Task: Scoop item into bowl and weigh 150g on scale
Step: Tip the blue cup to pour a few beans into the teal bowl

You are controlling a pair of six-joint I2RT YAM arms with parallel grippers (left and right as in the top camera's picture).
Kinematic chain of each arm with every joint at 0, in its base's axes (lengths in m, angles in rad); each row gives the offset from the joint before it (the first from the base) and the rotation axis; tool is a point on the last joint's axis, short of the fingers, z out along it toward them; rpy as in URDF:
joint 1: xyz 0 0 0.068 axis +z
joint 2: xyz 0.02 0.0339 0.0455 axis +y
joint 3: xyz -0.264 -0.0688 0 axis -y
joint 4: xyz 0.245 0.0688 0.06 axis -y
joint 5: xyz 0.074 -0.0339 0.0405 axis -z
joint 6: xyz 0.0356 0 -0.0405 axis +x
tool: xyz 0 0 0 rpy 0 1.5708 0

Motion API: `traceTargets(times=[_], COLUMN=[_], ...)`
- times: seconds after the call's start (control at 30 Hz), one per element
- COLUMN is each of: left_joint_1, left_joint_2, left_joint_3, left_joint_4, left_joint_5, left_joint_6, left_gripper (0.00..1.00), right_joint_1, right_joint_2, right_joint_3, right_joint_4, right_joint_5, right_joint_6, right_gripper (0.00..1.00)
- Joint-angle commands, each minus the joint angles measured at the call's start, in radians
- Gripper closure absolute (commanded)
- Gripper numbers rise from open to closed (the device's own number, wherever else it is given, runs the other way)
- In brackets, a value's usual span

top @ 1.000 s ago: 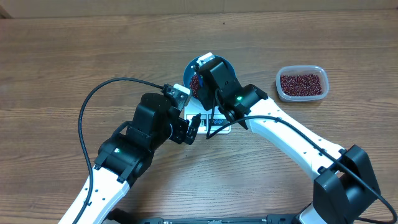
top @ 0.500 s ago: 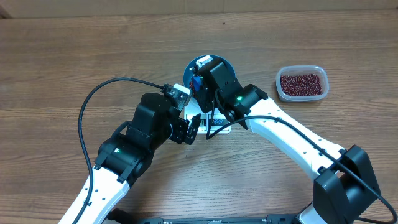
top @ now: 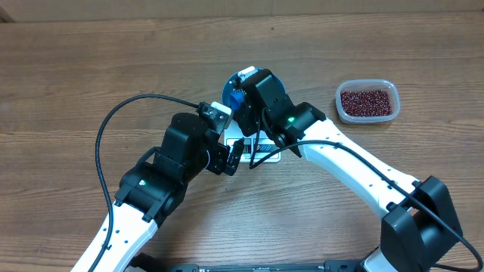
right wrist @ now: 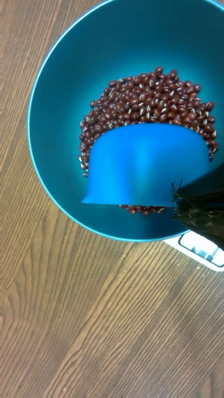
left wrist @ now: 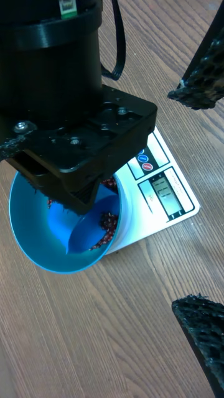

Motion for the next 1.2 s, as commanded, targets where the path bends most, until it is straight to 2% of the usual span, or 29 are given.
traceTargets(times=[0.0, 0.43, 0.73, 1.17], left_joint_1=[-0.001, -0.001, -0.001, -0.001], left_joint_2=[0.004, 0.004, 0.004, 0.004], left_joint_3=[-0.01, -0.01, -0.01, -0.01], left_joint_4=[0.001, 0.001, 0.001, 0.001], left_joint_5=[0.0, 0.0, 0.0, 0.0], left_joint_6=[-0.009, -0.009, -0.009, -0.009], left_gripper=[0.0, 0.01, 0.0, 0.01], right_joint_1=[0.005, -0.066, -0.134, -0.142], right_joint_2=[-0.003, -0.005, -0.029, -0.064], right_joint_3=[0.006, 0.006, 0.006, 0.006], right_joint_4=[0.016, 0.035, 0.036, 0.056], right_joint_5=[-0.012, -0.002, -0.078, -0.079], right_joint_6=[0.007, 0.035, 0.045, 0.045], right_gripper=[0.96, 0.96, 0.96, 0.96])
